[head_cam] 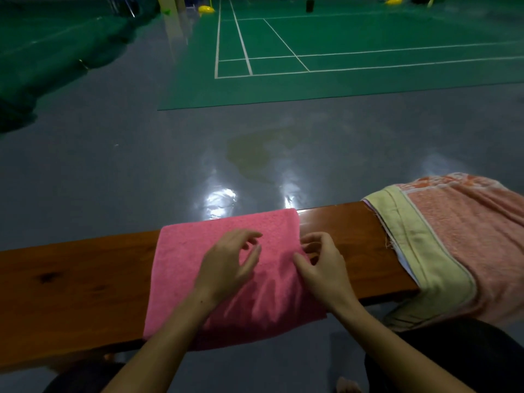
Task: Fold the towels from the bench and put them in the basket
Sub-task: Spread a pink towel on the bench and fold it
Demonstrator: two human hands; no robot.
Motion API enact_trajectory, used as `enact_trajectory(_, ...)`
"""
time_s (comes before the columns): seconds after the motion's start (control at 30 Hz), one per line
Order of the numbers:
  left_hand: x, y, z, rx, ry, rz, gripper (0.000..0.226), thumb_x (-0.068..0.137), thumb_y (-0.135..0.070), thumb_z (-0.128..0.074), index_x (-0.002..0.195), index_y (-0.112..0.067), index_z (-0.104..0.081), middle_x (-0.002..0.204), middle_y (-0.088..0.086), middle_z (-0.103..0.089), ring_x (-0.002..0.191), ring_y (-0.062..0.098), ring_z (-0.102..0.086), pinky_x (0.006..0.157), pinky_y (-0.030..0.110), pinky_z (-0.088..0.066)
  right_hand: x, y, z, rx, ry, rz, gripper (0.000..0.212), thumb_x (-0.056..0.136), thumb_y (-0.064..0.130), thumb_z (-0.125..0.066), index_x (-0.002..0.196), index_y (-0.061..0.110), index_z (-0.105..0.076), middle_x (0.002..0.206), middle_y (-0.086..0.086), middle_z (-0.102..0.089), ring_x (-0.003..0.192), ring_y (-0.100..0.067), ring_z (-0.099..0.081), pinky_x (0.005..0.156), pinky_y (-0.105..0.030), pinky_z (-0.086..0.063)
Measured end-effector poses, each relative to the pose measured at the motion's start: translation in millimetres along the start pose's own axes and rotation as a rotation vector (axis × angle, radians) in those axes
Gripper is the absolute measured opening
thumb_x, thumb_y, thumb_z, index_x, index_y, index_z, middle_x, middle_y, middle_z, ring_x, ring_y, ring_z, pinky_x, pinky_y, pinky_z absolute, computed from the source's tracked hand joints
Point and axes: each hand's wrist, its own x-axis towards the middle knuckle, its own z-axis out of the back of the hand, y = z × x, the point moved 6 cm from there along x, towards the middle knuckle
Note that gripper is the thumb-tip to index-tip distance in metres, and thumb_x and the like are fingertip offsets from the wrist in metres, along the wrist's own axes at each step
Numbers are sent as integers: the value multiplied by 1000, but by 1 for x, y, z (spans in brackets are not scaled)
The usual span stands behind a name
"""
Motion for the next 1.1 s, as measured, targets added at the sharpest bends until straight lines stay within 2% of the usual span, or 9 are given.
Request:
enact_trajectory(0.1, 19, -18, -12, -152, 170, -45, 38, 97, -31, -61, 134, -39, -60, 86, -15, -68, 71, 8, -65, 66, 40, -57, -2, 14, -12, 27, 59, 77, 21, 95, 18, -76, 103, 22, -57, 93, 7, -70, 85, -9, -70, 73, -32, -60)
enact_trajectory(0.2, 22, -12, -20, -226, 450, 6, 56, 94, -24, -55, 143, -53, -50, 83, -5, -70, 71, 18, -67, 69, 43, -58, -6, 25, -20, -14, 153, 161, 22, 95, 11, -72, 102, 22, -54, 89, 9, -69, 80, -13, -71, 67, -34, -60)
enact_trajectory(0.27, 21, -8, -25, -301, 609, 74, 52, 94, -23, -53, 137, -53, -55, 87, 0, -73, 76, 22, -69, 73, 42, -59, -10, 32, -23, -29, 211, 207, 22, 96, 10, -71, 100, 22, -53, 89, 11, -69, 77, -13, -71, 63, -30, -57)
enact_trajectory(0.33, 22, -10, -27, -355, 662, 91, 37, 91, -29, -53, 123, -45, -64, 93, -4, -73, 77, 17, -70, 73, 38, -58, -13, 36, -25, -42, 255, 233, 21, 96, 11, -72, 99, 22, -54, 85, 8, -68, 73, -15, -69, 59, -30, -56)
enact_trajectory(0.4, 25, -10, -24, -311, 636, 73, 27, 86, -35, -54, 108, -41, -68, 88, -11, -69, 72, 9, -65, 68, 32, -54, -15, 37, -24, -48, 284, 235, 22, 95, 11, -73, 98, 23, -54, 83, 6, -68, 73, -15, -69, 58, -25, -53)
enact_trajectory(0.53, 31, -7, -6, -180, 482, 0, 13, 79, -37, -59, 90, -35, -65, 83, -13, -68, 72, 10, -65, 66, 41, -55, -16, 34, -16, -21, 325, 164, 26, 93, 15, -77, 108, 25, -58, 92, 8, -71, 83, -10, -71, 67, -25, -57)
enact_trajectory(0.7, 33, 0, 15, -246, 339, 7, 15, 84, -14, -67, 89, -27, -64, 84, -11, -68, 75, 11, -67, 62, 19, -47, -22, 14, -6, -156, 570, 77, 24, 91, 36, -80, 110, 30, -67, 99, 10, -73, 90, -11, -72, 76, -38, -63)
enact_trajectory(0.9, 30, 7, 29, -405, 277, 105, 17, 77, -26, -62, 92, -18, -65, 81, 1, -65, 74, 11, -63, 69, 46, -56, -25, 13, 4, -81, 647, 4, 12, 94, 27, -78, 102, 18, -74, 96, 1, -77, 88, -15, -77, 73, -37, -66)
enact_trajectory(1.1, 26, 2, 32, -577, 265, 144, 11, 79, -6, -64, 86, -15, -63, 77, 1, -56, 74, 16, -51, 69, 36, -41, -9, 13, 2, -192, 610, 88, 11, 90, 29, -80, 98, 23, -75, 92, 10, -76, 87, -8, -73, 78, -35, -64)
